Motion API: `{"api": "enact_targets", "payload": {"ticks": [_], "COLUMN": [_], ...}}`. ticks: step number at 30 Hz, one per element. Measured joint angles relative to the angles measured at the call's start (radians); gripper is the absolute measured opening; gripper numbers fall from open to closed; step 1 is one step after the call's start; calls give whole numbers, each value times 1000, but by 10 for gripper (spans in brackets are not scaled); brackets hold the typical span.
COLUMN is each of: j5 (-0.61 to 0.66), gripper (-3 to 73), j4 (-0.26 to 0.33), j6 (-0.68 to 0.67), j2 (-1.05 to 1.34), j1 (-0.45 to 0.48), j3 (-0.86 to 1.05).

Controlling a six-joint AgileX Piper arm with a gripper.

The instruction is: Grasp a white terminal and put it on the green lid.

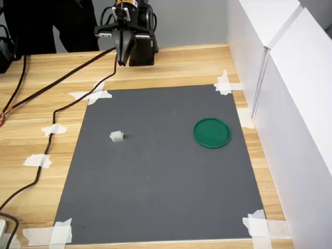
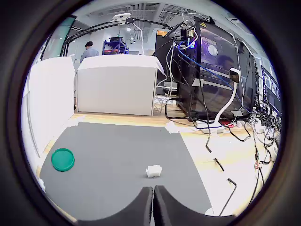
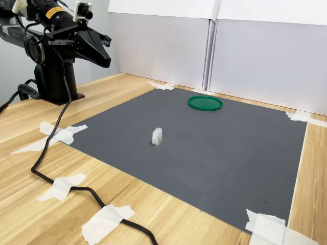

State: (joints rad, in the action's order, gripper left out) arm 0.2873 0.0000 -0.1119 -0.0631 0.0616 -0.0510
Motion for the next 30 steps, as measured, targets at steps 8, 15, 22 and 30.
{"api": "enact_targets", "payload": {"ticks": [8,15,22,30], "j5": [0,0,-43,-48], "gripper": [-16,-16,-16,-16], "j4": [38,94,94,95], "j6": [9,26,24,24], "j2": [0,0,0,0], "j1": [0,0,0,0], "j3": [0,0,0,0]}}
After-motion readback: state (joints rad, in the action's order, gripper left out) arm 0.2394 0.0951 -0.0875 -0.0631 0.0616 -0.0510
